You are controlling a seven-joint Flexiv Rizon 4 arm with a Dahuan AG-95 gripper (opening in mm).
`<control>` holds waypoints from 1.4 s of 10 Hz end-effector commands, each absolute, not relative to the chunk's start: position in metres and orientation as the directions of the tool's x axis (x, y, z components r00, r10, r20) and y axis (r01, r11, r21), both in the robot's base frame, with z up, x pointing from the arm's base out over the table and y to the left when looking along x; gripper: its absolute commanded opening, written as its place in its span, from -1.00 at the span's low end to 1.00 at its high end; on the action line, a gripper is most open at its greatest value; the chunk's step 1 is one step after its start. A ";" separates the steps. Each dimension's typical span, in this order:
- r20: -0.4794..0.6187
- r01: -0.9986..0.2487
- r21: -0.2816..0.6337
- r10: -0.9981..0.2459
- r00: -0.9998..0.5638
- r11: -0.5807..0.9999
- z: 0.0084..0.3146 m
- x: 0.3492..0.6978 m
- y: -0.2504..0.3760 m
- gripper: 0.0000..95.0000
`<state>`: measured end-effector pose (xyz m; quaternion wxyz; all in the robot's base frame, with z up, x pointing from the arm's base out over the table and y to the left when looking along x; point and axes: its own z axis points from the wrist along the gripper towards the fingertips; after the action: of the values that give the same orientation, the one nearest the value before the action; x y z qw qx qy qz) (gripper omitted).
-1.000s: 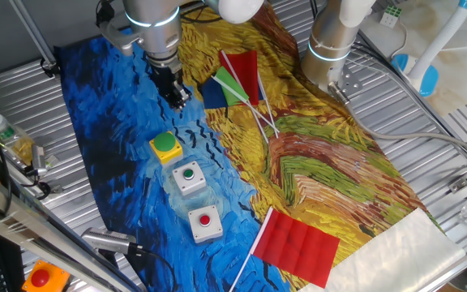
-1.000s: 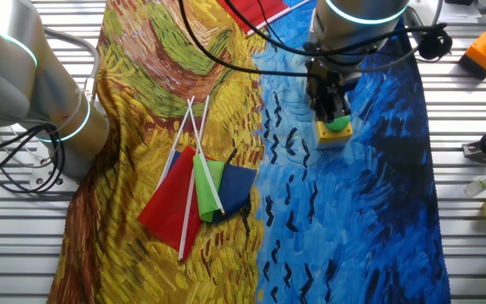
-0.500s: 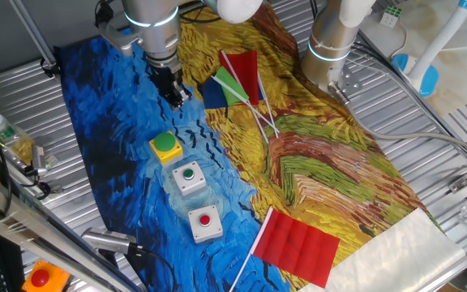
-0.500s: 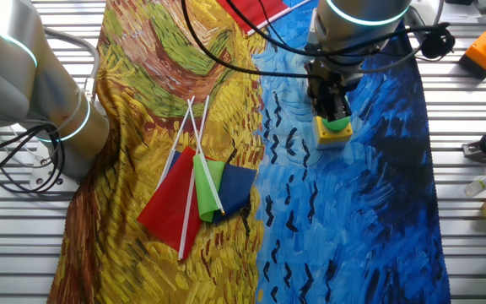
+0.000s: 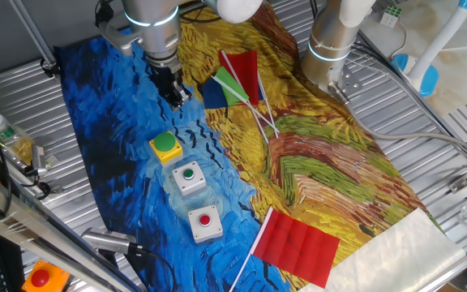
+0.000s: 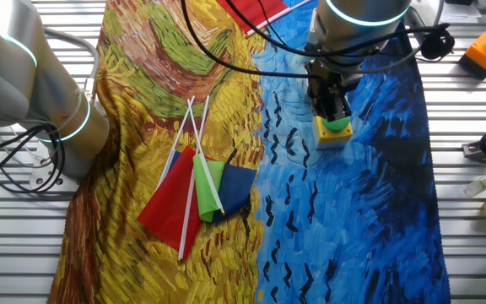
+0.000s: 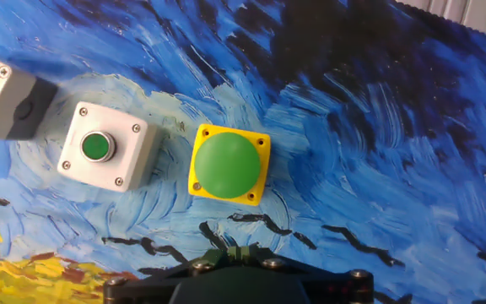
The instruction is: Press three buttons from left to right in sequence
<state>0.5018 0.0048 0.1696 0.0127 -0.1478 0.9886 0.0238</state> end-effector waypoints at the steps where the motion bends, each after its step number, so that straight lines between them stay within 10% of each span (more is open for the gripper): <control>1: -0.031 -0.287 0.041 -0.286 -0.958 0.957 0.169 0.507 0.009 -1.00; 7: 0.004 -0.215 0.032 -0.215 -0.977 0.976 0.196 0.580 0.014 -1.00; 14: -0.009 -0.164 0.010 -0.164 -0.986 0.986 0.179 0.578 0.046 -1.00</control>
<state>0.5763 0.0466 0.1783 0.0046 -0.0836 0.9965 0.0063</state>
